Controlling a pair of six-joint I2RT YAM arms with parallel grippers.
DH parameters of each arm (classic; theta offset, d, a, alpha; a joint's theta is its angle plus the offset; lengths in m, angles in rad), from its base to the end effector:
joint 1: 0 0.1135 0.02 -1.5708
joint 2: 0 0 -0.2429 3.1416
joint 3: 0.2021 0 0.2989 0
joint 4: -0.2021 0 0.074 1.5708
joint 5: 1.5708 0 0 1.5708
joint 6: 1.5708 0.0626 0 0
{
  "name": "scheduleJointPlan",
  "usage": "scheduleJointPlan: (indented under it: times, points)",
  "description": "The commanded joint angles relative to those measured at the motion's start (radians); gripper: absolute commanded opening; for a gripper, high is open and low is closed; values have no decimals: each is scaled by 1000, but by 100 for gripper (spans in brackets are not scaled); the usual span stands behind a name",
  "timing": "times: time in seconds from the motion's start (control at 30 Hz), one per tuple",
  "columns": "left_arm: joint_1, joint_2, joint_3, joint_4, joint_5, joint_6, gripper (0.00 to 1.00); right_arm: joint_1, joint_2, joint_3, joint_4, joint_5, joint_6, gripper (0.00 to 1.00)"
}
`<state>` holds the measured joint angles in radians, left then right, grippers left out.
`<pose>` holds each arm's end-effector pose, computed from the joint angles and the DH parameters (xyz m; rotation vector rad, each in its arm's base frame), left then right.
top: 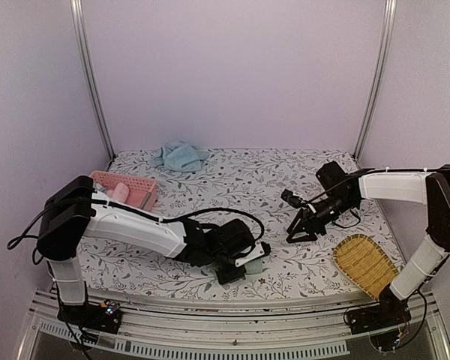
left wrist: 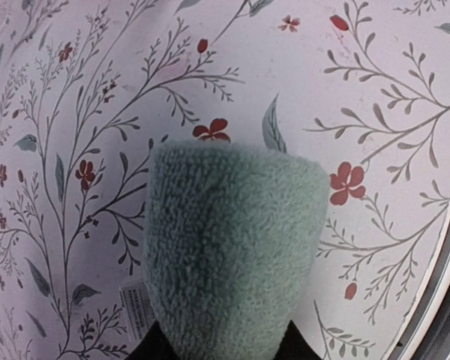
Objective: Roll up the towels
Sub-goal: Pick up the towel from the center of the board.
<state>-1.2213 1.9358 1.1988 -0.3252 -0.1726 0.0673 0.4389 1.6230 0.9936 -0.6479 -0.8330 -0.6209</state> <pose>0.1573 -0.4002 0.0695 1.5253 2.1283 -0.1814 0.2865 0.1857 0.1211 -1.4446 2.1335 1.0982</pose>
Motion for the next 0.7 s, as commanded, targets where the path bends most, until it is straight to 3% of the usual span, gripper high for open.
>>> scheduleJointPlan:
  times: [0.0, 0.27, 0.67]
  points:
    - [51, -71, -11, -91, 31, -54, 12, -5, 11, 24, 65, -52, 15, 54]
    - [170, -164, -8, -192, -97, -116, 10, -5, 8, 28, 49, -74, -1, 54]
    - [430, -306, 33, -332, -419, -198, 8, -5, 22, 34, 31, -78, -13, 54]
